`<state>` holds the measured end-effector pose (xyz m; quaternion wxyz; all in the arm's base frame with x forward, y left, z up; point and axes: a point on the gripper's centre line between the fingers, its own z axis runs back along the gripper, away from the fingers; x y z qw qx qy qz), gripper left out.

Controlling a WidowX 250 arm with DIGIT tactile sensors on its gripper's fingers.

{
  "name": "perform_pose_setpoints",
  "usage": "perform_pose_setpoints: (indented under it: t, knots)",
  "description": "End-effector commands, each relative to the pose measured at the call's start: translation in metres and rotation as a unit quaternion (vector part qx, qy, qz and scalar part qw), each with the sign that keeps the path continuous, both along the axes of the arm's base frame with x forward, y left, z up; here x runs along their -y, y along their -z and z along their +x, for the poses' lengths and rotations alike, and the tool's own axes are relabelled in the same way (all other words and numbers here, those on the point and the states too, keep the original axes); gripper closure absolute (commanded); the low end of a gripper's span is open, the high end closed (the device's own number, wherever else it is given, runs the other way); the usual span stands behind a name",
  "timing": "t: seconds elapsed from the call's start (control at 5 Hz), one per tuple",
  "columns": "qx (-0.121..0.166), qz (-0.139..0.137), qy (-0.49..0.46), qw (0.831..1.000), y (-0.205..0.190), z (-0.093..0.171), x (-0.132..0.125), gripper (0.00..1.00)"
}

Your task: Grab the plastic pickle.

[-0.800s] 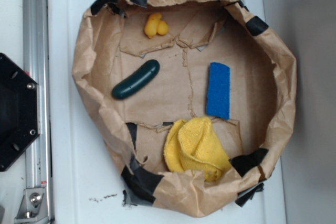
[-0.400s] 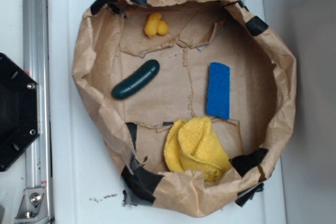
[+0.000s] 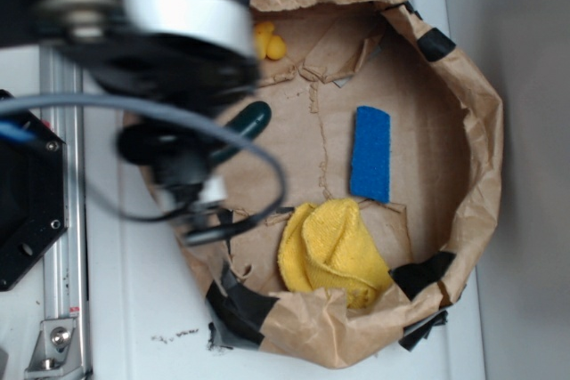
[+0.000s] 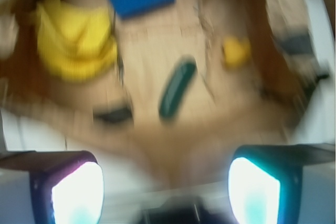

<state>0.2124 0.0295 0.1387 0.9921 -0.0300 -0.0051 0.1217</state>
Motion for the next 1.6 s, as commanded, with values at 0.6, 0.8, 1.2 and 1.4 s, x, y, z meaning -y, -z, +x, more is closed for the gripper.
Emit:
perform_pose_setpoints:
  t: [0.6, 0.8, 1.2, 1.4]
  knots:
    - [-0.009, 0.001, 0.008, 1.000, 0.111, 0.001, -0.003, 1.00]
    - [-0.001, 0.023, 0.049, 0.999, 0.099, 0.009, 0.011, 1.00]
    - [0.055, 0.015, 0.056, 0.997, 0.034, 0.019, 0.018, 1.00]
    - [0.096, 0.015, 0.063, 0.993, -0.015, 0.025, 0.027, 1.00]
